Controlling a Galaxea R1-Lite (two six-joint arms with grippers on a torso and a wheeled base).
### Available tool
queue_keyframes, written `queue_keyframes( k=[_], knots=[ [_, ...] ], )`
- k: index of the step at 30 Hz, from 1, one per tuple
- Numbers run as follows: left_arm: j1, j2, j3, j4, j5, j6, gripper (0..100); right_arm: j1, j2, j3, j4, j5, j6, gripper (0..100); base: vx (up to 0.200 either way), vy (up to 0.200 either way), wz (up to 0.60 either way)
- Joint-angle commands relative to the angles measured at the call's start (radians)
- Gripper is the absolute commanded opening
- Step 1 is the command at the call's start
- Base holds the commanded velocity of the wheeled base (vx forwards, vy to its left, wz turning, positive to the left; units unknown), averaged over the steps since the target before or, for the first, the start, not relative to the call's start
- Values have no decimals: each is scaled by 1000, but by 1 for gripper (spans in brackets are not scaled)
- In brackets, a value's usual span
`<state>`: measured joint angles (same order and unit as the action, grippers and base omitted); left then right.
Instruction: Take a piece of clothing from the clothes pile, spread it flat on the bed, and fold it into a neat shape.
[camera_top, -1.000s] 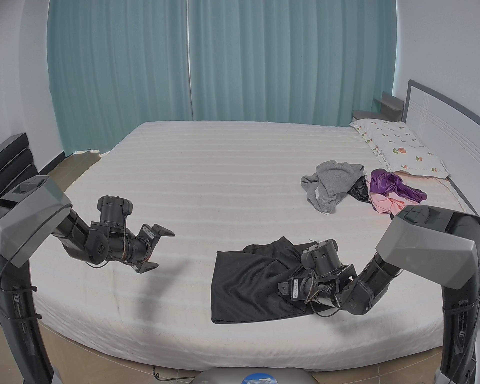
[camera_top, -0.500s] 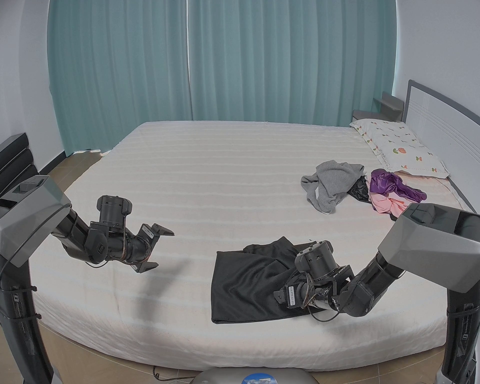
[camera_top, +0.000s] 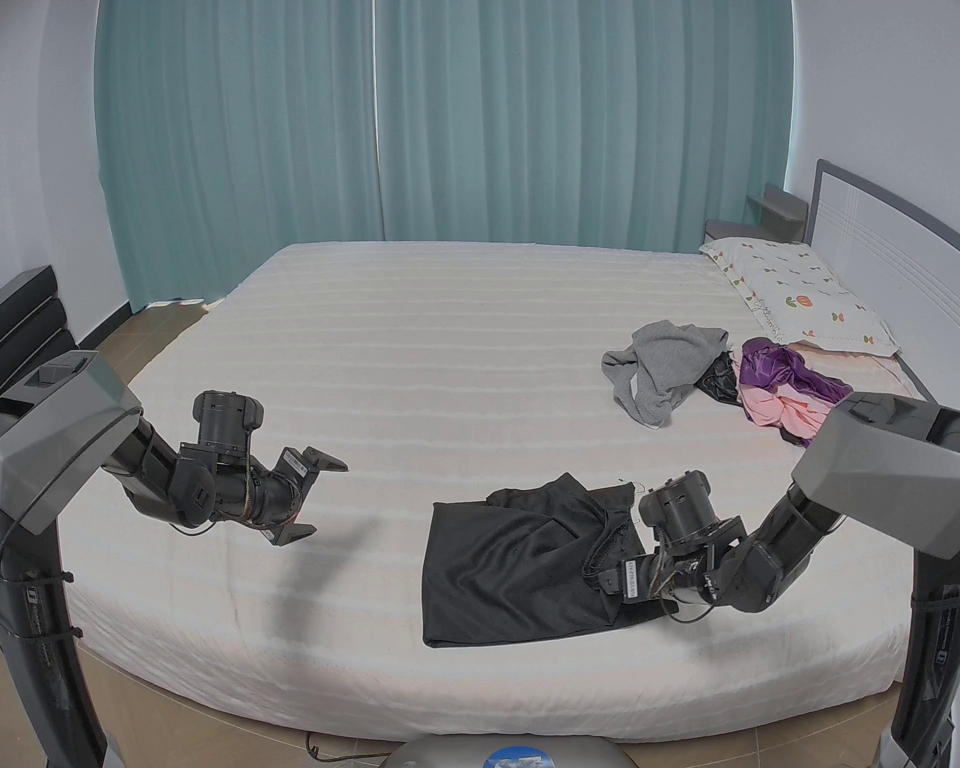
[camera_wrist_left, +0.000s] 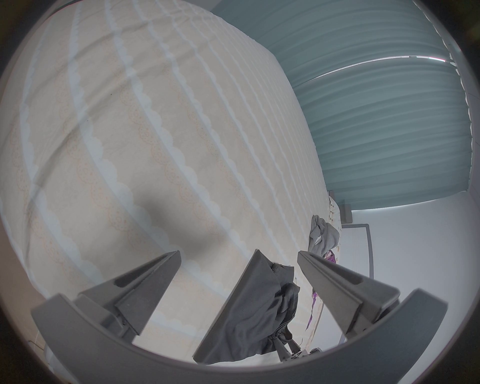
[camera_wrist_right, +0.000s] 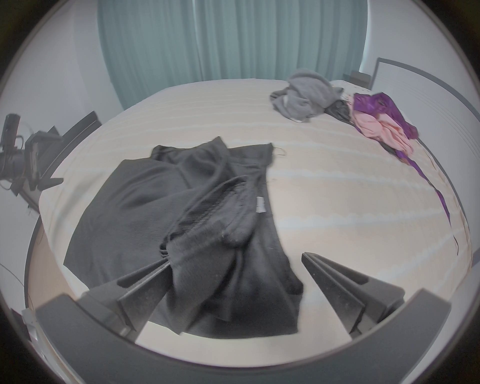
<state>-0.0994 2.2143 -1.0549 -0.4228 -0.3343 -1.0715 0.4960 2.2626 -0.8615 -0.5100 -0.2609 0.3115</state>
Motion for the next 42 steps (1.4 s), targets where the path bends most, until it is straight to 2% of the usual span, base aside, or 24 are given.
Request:
queue_keyframes(
  k=[1,6,12,15,17,18,23,29,31,42],
  knots=[
    [0,1,0,-1,0,-1,100,-97,-90,110,-8,8,8,100,0,0,0],
    [0,1,0,-1,0,1,100,-178,-158,222,-38,46,9,100,0,0,0],
    [0,1,0,1,0,1,100,-223,-218,283,-119,127,12,100,0,0,0],
    [0,1,0,-1,0,1,100,-214,-219,283,-133,198,15,100,0,0,0],
    [0,1,0,-1,0,1,100,-209,-216,280,-137,213,20,100,0,0,0],
    [0,1,0,1,0,1,100,-183,-204,269,-145,233,34,100,0,0,0],
    [0,2,0,-1,0,2,100,-123,-155,217,-174,264,49,100,0,0,0],
    [0,2,0,-1,0,2,100,-82,-83,137,-171,270,34,100,0,0,0],
    [0,2,0,-1,0,2,100,-62,-40,101,-165,290,20,100,0,0,0],
    [0,2,0,-1,1,4,100,-50,23,32,-120,354,-63,100,0,0,0]
  ],
)
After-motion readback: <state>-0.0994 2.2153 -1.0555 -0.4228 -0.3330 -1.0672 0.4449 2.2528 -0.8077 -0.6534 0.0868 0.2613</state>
